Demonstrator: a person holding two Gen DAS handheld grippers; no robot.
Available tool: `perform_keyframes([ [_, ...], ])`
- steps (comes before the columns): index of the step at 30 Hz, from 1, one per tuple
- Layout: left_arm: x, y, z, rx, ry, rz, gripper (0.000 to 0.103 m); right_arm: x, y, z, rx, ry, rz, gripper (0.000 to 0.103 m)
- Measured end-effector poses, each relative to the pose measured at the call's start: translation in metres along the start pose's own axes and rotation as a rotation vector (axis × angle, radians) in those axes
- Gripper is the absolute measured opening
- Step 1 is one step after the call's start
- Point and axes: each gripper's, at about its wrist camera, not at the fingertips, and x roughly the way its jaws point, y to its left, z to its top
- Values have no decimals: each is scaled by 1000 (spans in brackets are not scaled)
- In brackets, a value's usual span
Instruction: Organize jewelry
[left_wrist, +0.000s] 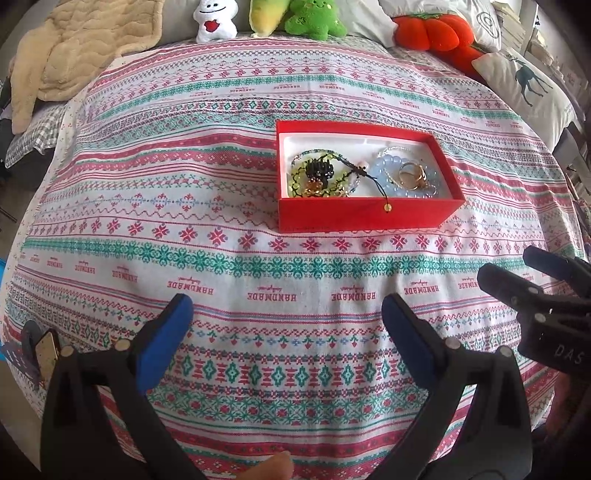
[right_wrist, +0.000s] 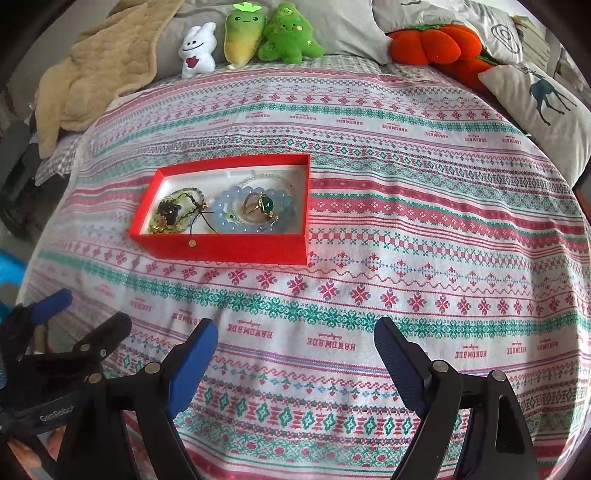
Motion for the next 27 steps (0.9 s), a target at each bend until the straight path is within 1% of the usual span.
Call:
perform_keyframes([
  [27, 2, -2, 0, -3, 6, -3, 102, 0, -1, 0, 7, 2, -1, 88],
])
